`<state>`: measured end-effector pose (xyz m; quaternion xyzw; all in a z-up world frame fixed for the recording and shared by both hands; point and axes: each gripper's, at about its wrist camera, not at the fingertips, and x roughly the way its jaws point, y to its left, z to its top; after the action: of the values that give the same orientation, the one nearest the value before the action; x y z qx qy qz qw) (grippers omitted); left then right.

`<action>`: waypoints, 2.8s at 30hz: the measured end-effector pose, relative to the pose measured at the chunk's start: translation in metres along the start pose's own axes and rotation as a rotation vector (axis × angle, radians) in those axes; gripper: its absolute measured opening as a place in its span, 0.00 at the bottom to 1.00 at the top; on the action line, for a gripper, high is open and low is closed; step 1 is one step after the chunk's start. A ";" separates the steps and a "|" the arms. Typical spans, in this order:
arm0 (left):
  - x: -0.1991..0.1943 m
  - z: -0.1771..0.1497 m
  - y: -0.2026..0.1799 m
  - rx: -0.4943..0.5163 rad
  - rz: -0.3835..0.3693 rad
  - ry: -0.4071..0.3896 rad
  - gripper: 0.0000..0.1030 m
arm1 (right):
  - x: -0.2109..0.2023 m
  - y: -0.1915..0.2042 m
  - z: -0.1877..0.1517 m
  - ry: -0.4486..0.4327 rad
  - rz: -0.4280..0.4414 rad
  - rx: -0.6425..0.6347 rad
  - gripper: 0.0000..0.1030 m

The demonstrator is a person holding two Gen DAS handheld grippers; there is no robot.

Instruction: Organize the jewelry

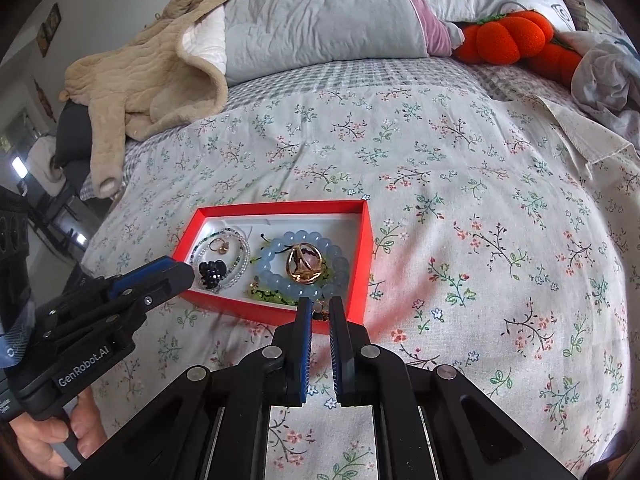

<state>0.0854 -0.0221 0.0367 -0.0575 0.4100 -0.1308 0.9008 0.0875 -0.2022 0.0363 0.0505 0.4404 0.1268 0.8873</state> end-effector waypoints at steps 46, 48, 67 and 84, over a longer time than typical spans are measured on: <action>-0.012 -0.029 0.046 -0.081 0.203 0.091 0.72 | 0.009 0.030 0.008 0.035 0.037 -0.019 0.15; -0.014 -0.032 0.044 -0.065 0.229 0.089 0.73 | 0.005 0.028 0.003 0.041 0.032 -0.023 0.16; -0.039 -0.065 0.032 -0.024 0.311 0.152 0.99 | -0.038 0.017 -0.055 0.014 -0.156 -0.020 0.92; -0.037 -0.070 0.022 -0.025 0.293 0.173 0.99 | -0.030 0.018 -0.066 0.087 -0.173 -0.024 0.92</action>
<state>0.0134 0.0098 0.0126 0.0031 0.4918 0.0026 0.8707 0.0143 -0.1947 0.0229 -0.0040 0.4797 0.0572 0.8755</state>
